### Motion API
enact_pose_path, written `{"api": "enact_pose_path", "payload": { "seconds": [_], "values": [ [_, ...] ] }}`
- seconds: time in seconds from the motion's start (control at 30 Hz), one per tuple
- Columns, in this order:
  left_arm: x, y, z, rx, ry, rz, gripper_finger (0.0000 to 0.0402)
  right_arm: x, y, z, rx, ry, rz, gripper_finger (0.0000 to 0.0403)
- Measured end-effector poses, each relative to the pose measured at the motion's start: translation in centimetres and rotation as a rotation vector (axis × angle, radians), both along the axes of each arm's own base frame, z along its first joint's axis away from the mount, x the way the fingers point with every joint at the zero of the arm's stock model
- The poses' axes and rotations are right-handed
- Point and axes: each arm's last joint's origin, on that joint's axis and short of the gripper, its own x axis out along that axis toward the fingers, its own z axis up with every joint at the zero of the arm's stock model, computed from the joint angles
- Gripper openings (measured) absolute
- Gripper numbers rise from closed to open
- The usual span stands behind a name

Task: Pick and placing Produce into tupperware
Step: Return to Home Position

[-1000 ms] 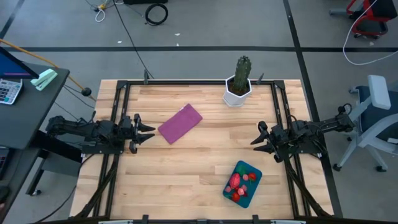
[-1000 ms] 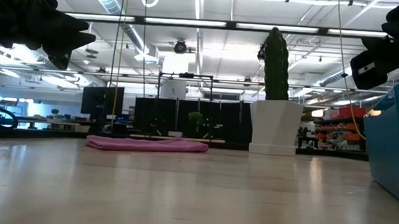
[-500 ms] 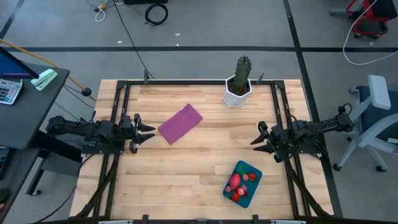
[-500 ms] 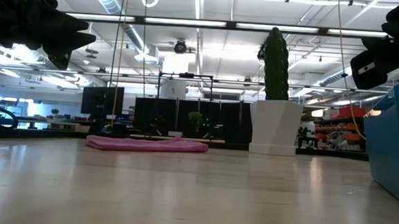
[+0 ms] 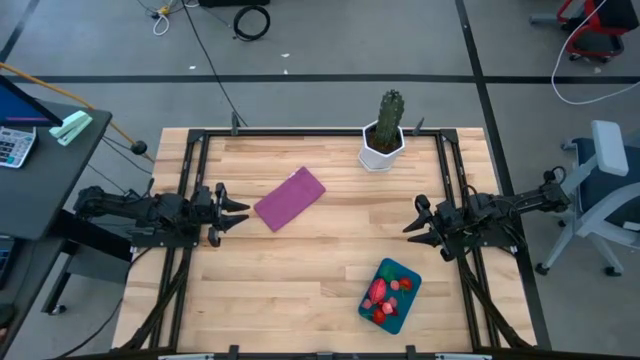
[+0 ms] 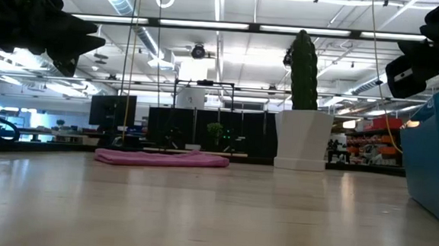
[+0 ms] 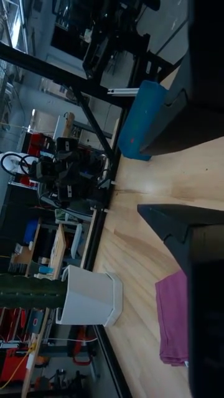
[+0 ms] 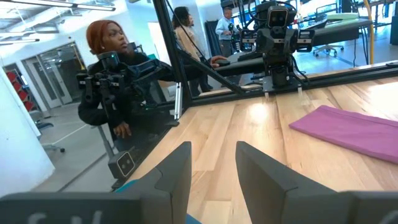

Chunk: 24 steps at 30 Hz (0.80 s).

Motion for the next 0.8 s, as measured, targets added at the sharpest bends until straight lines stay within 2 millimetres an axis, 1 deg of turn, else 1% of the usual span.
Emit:
{"api": "enact_pose_path", "payload": {
  "seconds": [0.23, 0.63, 0.8],
  "values": [
    [0.0, 0.0, 0.0, 0.001, 0.0, 0.0, 0.0153, 0.0, 0.0, 0.0, 0.0, 0.0, 0.0, 0.0133],
    [0.0, 0.0, 0.0, 0.001, 0.0, 0.0, 0.014, 0.0, 0.0, 0.0, 0.0, 0.0, 0.0, 0.0133],
    [0.0, 0.0, 0.0, 0.0, 0.0, 0.0, 0.0144, 0.0, 0.0, 0.0, 0.0, 0.0, 0.0, 0.0133]
  ]
}}
